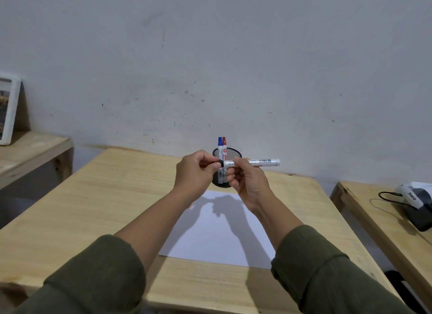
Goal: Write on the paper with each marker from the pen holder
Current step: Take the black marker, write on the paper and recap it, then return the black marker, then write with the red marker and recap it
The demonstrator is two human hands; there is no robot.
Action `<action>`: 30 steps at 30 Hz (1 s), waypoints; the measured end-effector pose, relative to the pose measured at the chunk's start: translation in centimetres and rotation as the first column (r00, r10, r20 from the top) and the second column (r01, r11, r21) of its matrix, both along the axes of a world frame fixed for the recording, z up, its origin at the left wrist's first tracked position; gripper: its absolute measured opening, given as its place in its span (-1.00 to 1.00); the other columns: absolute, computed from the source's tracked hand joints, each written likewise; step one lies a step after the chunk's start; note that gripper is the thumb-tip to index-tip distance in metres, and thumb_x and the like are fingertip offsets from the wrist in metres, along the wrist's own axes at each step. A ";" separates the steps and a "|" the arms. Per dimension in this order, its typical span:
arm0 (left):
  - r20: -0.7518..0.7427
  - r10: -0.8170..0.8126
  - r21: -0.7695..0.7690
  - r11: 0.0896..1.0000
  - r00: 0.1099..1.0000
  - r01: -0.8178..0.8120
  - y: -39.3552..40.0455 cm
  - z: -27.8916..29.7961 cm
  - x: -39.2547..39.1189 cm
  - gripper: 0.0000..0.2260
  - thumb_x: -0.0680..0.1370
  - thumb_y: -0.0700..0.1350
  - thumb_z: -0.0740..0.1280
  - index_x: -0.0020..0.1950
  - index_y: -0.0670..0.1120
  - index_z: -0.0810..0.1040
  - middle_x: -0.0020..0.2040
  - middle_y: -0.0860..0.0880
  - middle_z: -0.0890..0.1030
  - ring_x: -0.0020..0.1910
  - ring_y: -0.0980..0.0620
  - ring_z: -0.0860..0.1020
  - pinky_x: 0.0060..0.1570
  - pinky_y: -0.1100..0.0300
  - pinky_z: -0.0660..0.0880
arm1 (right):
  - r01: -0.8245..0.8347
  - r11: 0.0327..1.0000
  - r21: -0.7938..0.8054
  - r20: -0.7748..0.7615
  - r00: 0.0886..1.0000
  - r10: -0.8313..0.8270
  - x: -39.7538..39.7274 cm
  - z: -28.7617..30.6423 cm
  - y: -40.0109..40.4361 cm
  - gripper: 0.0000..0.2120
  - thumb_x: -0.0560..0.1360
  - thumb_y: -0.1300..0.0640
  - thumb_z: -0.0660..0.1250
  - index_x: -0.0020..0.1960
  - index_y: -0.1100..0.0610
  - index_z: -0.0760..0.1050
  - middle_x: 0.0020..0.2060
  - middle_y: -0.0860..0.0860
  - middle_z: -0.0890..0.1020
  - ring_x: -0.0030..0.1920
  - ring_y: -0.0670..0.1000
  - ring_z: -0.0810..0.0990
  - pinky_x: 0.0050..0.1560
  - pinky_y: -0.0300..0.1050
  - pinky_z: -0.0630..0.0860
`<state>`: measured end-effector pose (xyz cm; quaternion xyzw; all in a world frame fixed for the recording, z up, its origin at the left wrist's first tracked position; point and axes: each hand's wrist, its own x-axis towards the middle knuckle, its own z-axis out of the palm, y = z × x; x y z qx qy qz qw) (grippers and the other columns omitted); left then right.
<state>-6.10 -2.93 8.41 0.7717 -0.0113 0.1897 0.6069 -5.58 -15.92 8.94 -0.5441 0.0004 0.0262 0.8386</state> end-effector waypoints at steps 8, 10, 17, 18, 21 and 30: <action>-0.062 -0.114 -0.217 0.971 0.992 0.098 1.0 -1.1 0.3 -0.81 0.47 -0.30 0.35 -0.21 0.00 0.59 -0.20 0.01 0.64 -0.16 0.06 0.59 0.01 0.21 0.56 | -0.085 0.992 -0.093 0.042 0.995 0.090 -0.8 -0.1 0.3 -0.90 0.54 0.24 0.26 -0.14 0.19 0.52 -0.42 0.06 0.54 -0.44 -0.04 0.49 -0.47 -0.28 0.40; -0.076 -0.177 -0.359 0.923 0.981 0.139 1.2 -1.0 0.6 -0.81 0.50 -0.34 0.30 -0.19 -0.07 0.57 -0.21 -0.03 0.60 -0.21 0.09 0.57 -0.06 0.31 0.58 | -0.111 0.989 -0.094 0.063 0.991 0.118 -0.9 -0.1 0.0 -0.93 0.53 0.25 0.27 -0.02 0.17 0.52 -0.36 0.08 0.54 -0.41 -0.03 0.51 -0.41 -0.26 0.43; -0.104 -0.136 -0.502 0.862 0.985 0.066 2.5 -0.3 1.7 -0.79 0.54 -0.34 0.24 -0.17 -0.07 0.56 -0.19 -0.02 0.57 -0.22 0.16 0.51 -0.17 0.44 0.54 | -0.336 0.940 -0.055 -0.050 0.941 0.334 -1.3 0.9 -2.6 -0.44 0.33 -0.13 0.31 0.22 0.18 0.54 -0.05 0.15 0.66 -0.10 0.07 0.58 -0.14 -0.13 0.50; -0.100 -0.135 -0.504 0.861 0.986 0.067 2.6 -0.2 1.9 -0.79 0.54 -0.33 0.24 -0.17 -0.06 0.56 -0.18 -0.02 0.57 -0.20 0.16 0.51 -0.15 0.43 0.54 | -0.374 0.926 -0.050 -0.067 0.927 0.370 -1.3 1.0 -3.0 -0.41 0.37 -0.15 0.26 0.26 0.21 0.52 0.00 0.18 0.66 -0.07 0.09 0.60 -0.14 -0.12 0.52; -0.087 -0.143 -0.509 0.857 0.986 0.079 2.2 0.8 2.4 -0.78 0.55 -0.32 0.23 -0.17 -0.05 0.56 -0.18 -0.02 0.57 -0.18 0.15 0.52 -0.05 0.35 0.49 | -0.400 0.900 -0.175 -0.092 0.916 0.389 -1.3 1.4 -3.4 -0.53 0.53 -0.12 0.18 0.23 0.20 0.52 -0.02 0.15 0.67 -0.08 0.06 0.62 -0.14 -0.14 0.52; 0.017 -0.152 -0.322 0.935 0.988 0.149 -0.8 3.1 4.9 -0.81 0.55 -0.15 0.28 0.13 0.02 0.54 -0.06 0.03 0.63 -0.04 0.13 0.60 0.07 0.23 0.52 | -0.114 0.746 -0.656 0.070 0.975 0.211 1.7 3.5 -2.5 -0.90 0.53 0.10 0.30 -0.02 0.09 0.57 -0.19 0.00 0.66 -0.28 -0.17 0.53 -0.22 -0.24 0.37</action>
